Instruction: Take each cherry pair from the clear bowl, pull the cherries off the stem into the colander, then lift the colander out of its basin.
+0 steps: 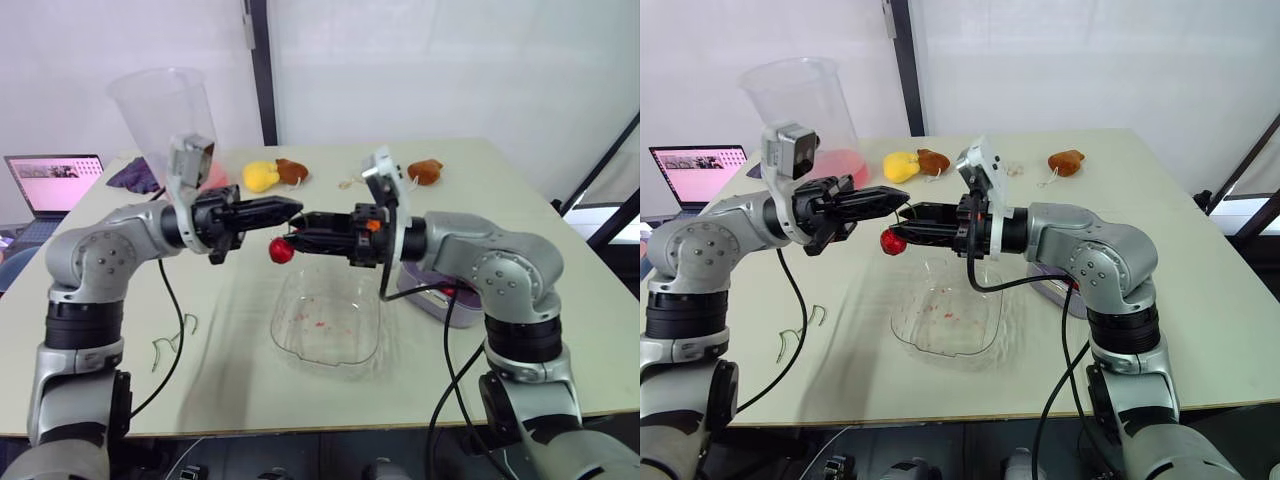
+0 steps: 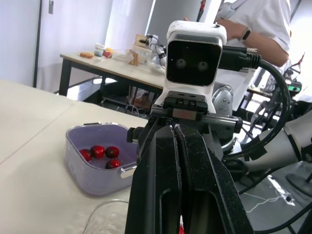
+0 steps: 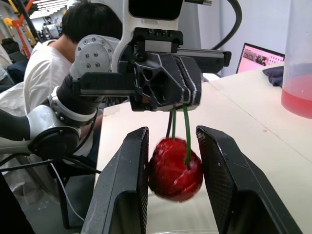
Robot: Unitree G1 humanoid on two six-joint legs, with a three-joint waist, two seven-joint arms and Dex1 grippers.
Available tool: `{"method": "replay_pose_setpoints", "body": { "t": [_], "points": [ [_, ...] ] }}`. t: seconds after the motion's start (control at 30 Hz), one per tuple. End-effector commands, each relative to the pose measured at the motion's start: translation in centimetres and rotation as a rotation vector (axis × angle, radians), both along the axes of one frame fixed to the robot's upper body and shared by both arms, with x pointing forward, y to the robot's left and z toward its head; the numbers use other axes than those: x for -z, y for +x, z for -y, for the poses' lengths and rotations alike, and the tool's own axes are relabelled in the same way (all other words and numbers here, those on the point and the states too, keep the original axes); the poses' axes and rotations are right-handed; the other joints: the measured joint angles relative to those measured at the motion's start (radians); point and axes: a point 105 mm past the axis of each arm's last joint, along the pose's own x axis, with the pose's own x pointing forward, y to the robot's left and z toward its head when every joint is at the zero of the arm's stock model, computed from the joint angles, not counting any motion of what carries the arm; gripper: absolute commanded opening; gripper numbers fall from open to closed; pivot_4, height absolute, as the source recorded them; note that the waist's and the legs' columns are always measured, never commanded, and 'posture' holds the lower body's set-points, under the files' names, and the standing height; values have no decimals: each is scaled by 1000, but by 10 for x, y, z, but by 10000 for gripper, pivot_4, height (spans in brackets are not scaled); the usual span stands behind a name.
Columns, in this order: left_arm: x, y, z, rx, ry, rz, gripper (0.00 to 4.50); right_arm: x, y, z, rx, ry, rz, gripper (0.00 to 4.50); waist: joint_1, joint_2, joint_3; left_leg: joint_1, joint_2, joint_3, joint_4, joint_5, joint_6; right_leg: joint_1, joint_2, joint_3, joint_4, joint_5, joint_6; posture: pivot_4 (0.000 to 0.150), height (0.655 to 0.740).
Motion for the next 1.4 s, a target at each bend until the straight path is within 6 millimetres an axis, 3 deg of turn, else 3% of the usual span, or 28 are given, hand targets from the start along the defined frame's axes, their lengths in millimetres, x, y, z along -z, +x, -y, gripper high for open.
{"method": "replay_pose_setpoints", "body": {
  "t": [0.03,0.07,0.13,0.23,1.03,1.4],
  "points": [
    [-9,-3,-3,-15,-12,55,0,-13,-6,2,-17,20,40,15743,0,0,0,0,0,0,0,0,0,0,0,0,0,0,0,1500,7400],
    [-9,-3,-3,-16,-13,55,0,-12,-6,2,-22,21,31,15743,0,0,0,0,0,0,0,0,0,0,0,0,0,0,0,1500,7400],
    [-9,-2,-3,-20,-15,57,0,-11,-7,3,-28,19,21,11183,0,0,0,0,0,0,0,0,0,0,0,0,0,0,0,1500,7400],
    [-9,-2,-3,-23,-16,59,0,-10,-9,3,-34,11,17,145,0,0,0,0,0,0,0,0,0,0,0,0,0,0,0,1500,7400],
    [-7,-1,-1,-21,-17,64,0,21,-13,19,-23,-163,-37,145,1,0,0,0,0,0,0,0,0,0,0,0,0,0,0,1500,7400],
    [-8,-1,0,-17,-22,68,0,17,-16,19,-41,-173,-40,145,2,0,0,0,0,0,0,0,0,0,0,0,-1,0,0,1500,7400]
  ]
}}
